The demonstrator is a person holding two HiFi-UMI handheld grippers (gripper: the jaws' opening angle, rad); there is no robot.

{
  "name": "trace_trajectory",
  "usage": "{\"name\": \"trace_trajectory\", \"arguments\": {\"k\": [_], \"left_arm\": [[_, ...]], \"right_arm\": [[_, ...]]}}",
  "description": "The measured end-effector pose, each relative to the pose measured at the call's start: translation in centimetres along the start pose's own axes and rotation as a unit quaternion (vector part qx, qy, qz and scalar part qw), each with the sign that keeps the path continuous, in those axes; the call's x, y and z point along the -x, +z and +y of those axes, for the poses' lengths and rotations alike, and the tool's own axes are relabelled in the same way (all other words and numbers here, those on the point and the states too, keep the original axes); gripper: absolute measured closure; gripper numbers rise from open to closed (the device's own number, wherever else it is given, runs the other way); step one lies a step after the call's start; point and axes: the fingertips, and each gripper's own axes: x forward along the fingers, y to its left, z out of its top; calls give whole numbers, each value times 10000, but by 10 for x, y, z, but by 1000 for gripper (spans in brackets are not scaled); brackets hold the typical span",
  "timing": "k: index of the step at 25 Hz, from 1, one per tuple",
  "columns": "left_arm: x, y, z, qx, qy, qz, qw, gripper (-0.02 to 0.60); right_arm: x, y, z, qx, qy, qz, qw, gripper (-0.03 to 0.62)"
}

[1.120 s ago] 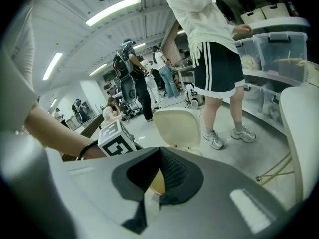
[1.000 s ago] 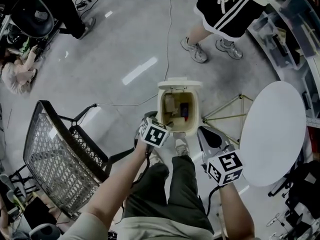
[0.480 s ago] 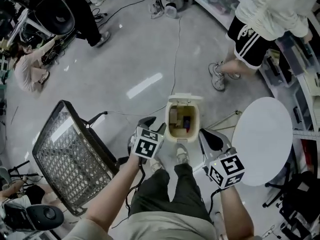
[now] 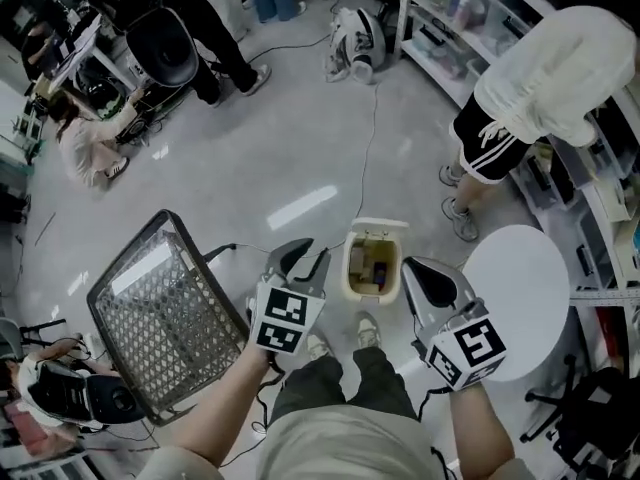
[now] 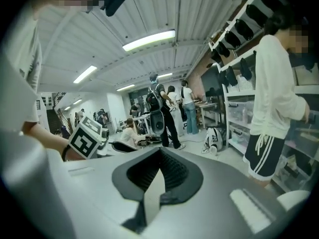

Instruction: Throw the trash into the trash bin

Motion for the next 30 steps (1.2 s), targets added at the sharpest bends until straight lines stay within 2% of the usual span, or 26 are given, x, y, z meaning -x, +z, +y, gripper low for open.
{"name": "trace_trajectory", "arguments": {"k": [4,7,10,14,18,20,27,30], "left_arm": [[56,50,10,6,388,-551,9977,476],[97,86,17,82,654,-939,9934,483],[135,111,22,-43,970,-1199,9880,495],[183,133,22,-161,1296,-1588,9786,509],[217,158,9,92,1372,-2114,9677,522],[226,168,2,73,1403,-2285,9634,529],[257,181,-3,131,1607,-2609,9518,578],[266,180,1,149,1707,-2642,9491,578]], "right_arm": [[18,57,27,299,284,-392,9984,591],[32,97,38,510,364,-713,9955,591],[47,128,48,546,425,-1062,9919,591],[67,153,71,704,664,-1316,9866,591],[81,175,85,907,830,-1485,9812,591],[88,184,87,972,878,-1570,9789,591],[108,214,111,1245,1180,-1897,9667,592],[106,220,118,1310,1273,-1959,9635,592]]}}
